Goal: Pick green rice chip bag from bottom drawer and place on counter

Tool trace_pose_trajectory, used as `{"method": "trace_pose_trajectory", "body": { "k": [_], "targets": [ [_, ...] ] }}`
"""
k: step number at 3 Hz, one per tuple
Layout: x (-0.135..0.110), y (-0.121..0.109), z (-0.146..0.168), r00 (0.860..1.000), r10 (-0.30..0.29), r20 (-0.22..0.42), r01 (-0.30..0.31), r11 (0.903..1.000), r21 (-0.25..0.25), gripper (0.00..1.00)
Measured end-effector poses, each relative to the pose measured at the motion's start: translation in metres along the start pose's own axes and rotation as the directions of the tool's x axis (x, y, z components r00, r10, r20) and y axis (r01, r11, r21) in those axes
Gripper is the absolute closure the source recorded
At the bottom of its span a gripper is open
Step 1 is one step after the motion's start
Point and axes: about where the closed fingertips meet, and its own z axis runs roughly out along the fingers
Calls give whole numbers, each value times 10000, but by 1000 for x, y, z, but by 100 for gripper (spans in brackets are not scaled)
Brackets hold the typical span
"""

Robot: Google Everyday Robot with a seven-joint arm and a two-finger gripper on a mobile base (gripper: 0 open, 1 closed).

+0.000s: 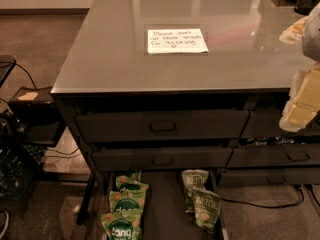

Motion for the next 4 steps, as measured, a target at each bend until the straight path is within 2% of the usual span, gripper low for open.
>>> {"method": "trace_pose_trajectory", "body": {
  "k": [2,3,4],
  "targets": [
    [-2,2,3,9999,0,169,0,10000,-9,0],
    [-7,19,32,9955,85,943,-45,9991,-421,0],
    [-15,48,86,9800,453,1936,-240,9935,-1111,0]
  ]
}}
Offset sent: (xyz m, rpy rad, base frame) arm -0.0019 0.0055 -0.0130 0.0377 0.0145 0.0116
